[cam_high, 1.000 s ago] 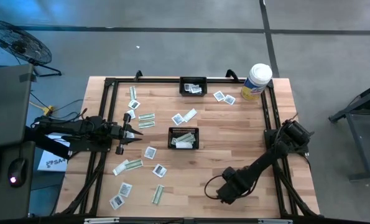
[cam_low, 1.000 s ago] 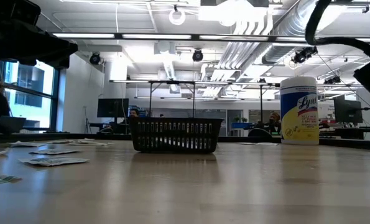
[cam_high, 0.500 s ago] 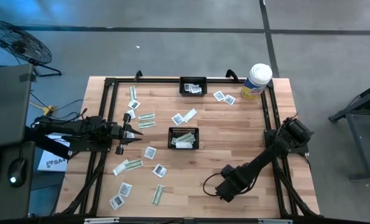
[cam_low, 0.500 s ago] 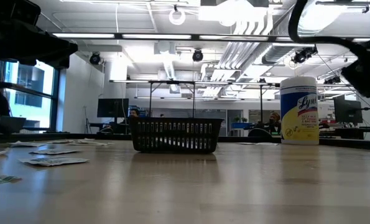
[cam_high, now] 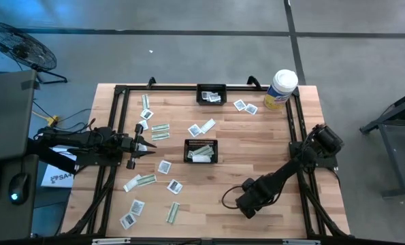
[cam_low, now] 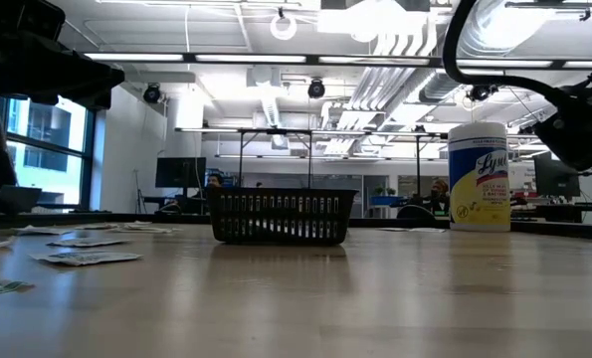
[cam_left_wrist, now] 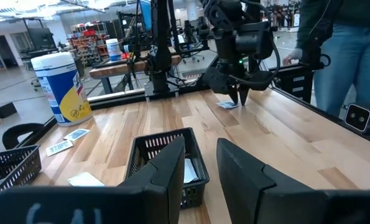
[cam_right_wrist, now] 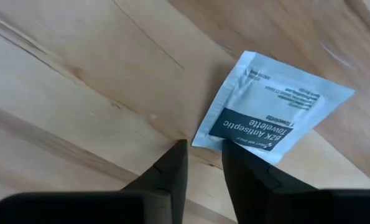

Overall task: Pick & Place First Aid Supplies
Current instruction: Put the towelette pack into the top black basket

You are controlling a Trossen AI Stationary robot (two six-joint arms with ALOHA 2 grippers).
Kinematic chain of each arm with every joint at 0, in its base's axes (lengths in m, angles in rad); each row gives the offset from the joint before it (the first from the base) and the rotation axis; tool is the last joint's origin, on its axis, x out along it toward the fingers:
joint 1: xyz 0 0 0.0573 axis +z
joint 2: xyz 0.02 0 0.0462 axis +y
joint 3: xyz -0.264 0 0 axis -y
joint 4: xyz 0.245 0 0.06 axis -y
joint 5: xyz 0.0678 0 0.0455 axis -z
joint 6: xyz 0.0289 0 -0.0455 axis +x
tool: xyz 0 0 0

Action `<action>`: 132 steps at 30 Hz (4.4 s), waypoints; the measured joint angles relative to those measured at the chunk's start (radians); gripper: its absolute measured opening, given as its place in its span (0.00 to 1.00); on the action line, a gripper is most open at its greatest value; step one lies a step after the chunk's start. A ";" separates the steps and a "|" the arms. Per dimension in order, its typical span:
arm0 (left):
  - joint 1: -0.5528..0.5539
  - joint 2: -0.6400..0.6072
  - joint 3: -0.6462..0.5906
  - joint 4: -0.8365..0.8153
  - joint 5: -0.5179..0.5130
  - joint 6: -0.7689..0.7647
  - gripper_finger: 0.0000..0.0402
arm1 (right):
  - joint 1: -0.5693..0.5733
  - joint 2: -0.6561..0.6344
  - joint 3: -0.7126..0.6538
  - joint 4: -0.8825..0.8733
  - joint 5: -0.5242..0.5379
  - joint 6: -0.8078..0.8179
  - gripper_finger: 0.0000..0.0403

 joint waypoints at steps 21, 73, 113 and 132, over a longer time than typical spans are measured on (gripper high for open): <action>0.000 0.000 0.000 0.000 0.000 0.000 0.23 | -0.013 -0.055 0.100 -0.160 0.186 -0.068 0.00; 0.000 0.000 0.000 0.000 0.000 0.000 0.23 | -1.226 0.189 0.520 0.243 0.185 -1.112 0.00; 0.000 0.000 0.000 0.000 0.000 0.000 0.23 | -1.282 -0.028 0.218 0.025 0.411 -1.296 0.32; 0.000 0.000 0.000 0.000 0.000 0.000 0.23 | -1.236 -0.034 -0.028 0.292 0.335 -1.321 0.30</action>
